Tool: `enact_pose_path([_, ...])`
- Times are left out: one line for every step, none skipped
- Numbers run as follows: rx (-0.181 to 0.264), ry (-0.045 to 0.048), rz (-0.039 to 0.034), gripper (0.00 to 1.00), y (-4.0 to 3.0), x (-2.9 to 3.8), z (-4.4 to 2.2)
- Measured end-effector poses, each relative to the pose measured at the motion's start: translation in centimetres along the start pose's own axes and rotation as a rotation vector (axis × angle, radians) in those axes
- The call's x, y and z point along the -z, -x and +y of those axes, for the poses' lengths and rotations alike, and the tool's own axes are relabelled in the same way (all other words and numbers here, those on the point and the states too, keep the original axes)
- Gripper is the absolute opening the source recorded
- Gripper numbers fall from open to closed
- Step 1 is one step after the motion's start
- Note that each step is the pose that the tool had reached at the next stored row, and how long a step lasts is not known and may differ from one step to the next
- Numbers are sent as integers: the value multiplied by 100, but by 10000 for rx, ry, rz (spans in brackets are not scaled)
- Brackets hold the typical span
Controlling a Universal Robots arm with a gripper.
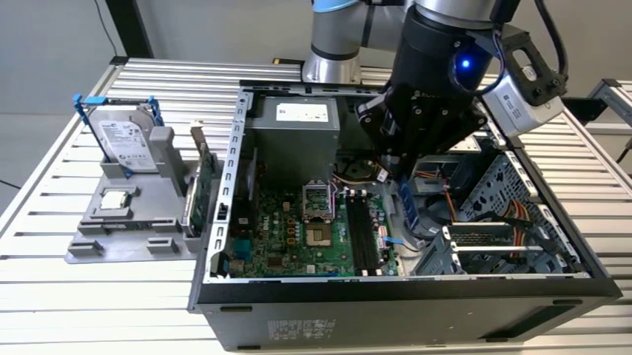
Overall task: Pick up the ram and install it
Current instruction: 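Insert the ram into the slot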
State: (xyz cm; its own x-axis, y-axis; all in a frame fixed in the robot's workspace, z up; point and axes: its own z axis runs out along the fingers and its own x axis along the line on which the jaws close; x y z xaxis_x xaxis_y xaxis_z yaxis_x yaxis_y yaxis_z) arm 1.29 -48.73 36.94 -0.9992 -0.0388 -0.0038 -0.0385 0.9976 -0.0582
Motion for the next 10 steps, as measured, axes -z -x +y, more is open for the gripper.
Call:
enact_pose_path([-1,0,0,0,0,-6,0])
enact_pose_path([-1,0,0,0,0,-11,1])
enact_pose_path([-1,0,0,0,0,-15,1])
enact_pose_path([-1,1,0,0,0,-20,1])
enact_pose_path([0,2,0,0,0,-29,1])
enact_pose_path([0,1,0,0,0,-40,2])
enact_pose_path([0,1,0,0,0,-52,3])
enact_pose_path([0,1,-1,0,0,-65,4])
enact_pose_path([0,2,0,0,0,-79,5])
enact_pose_path([0,0,0,0,0,-94,5])
